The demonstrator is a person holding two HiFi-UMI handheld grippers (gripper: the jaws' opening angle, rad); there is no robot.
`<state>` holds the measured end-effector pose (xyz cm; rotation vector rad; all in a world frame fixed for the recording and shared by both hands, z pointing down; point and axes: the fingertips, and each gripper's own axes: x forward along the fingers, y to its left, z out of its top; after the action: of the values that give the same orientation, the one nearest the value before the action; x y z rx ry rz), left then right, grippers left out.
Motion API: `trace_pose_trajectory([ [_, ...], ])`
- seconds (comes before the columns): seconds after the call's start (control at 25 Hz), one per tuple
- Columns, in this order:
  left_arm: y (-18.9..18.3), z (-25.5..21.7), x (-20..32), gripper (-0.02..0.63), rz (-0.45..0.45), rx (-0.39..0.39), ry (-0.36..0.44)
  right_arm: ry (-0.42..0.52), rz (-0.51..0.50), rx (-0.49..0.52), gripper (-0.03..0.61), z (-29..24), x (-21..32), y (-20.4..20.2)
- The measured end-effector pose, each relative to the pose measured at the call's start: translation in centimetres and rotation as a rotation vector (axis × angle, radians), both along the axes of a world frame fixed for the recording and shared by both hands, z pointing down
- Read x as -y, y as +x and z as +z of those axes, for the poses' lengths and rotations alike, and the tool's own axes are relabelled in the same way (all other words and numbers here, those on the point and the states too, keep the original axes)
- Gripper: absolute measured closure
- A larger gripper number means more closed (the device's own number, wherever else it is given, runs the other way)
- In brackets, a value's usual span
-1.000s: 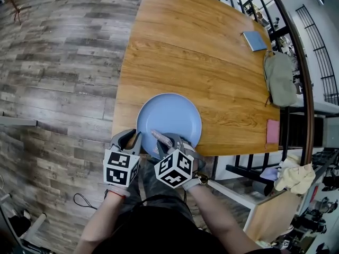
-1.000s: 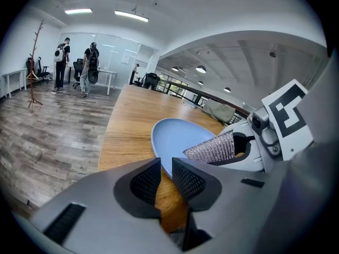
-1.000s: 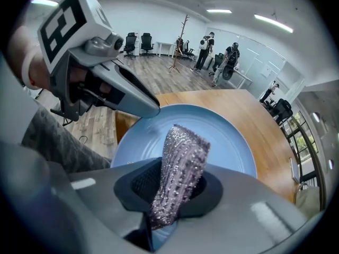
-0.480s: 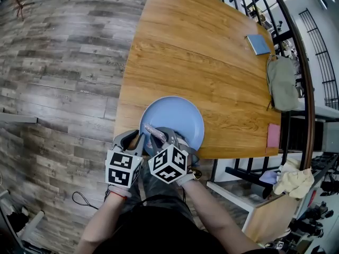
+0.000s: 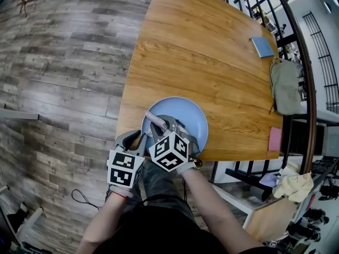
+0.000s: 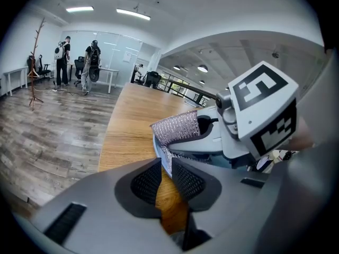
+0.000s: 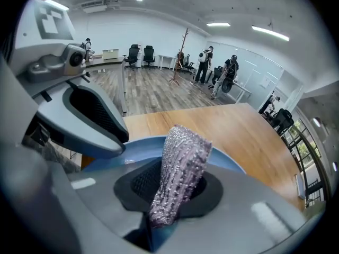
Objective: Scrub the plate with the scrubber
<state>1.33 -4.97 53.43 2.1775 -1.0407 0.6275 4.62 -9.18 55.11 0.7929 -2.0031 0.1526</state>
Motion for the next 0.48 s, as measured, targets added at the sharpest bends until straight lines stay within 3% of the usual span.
trace_pose_trajectory([
  [0.48,0.5,-0.3,-0.1,0.555,-0.008,-0.014,0.006,0.065,0.074,-0.022,0.503,-0.2,4.5,3.9],
])
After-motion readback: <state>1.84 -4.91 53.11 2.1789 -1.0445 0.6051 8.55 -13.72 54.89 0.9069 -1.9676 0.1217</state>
